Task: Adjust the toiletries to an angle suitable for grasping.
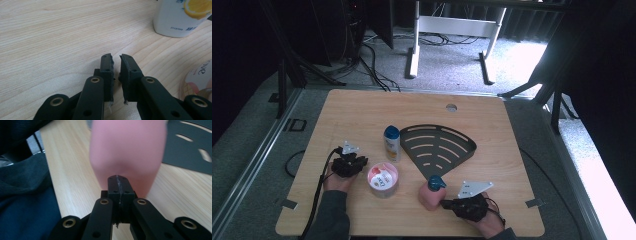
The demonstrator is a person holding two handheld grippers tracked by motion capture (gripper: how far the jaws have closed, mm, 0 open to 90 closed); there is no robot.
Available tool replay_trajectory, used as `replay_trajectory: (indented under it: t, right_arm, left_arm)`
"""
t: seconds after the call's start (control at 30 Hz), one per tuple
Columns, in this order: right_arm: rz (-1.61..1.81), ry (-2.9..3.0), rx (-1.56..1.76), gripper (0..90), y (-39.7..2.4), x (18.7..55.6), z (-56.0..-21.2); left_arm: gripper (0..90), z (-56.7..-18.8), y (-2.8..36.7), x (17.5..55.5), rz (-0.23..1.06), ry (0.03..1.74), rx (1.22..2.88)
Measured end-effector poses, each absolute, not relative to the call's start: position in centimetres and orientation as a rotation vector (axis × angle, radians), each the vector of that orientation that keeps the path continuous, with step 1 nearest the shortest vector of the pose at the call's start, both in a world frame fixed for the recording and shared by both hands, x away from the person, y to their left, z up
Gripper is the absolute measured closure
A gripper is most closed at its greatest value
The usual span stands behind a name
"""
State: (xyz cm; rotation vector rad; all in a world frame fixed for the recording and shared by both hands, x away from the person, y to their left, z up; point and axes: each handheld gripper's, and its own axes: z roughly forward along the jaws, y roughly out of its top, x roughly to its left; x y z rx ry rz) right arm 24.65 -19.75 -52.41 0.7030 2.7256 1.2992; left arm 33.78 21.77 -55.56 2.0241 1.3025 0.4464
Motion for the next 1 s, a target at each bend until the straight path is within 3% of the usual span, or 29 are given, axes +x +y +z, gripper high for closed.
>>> replay_trajectory:
  t: [1.0]
  right_arm:
    - [1.226,2.716,0.545,90.0,-13.0,30.0,-52.0]
  left_arm:
    - [79.4,-55.6,21.9,33.8,0.430,1.298,2.015]
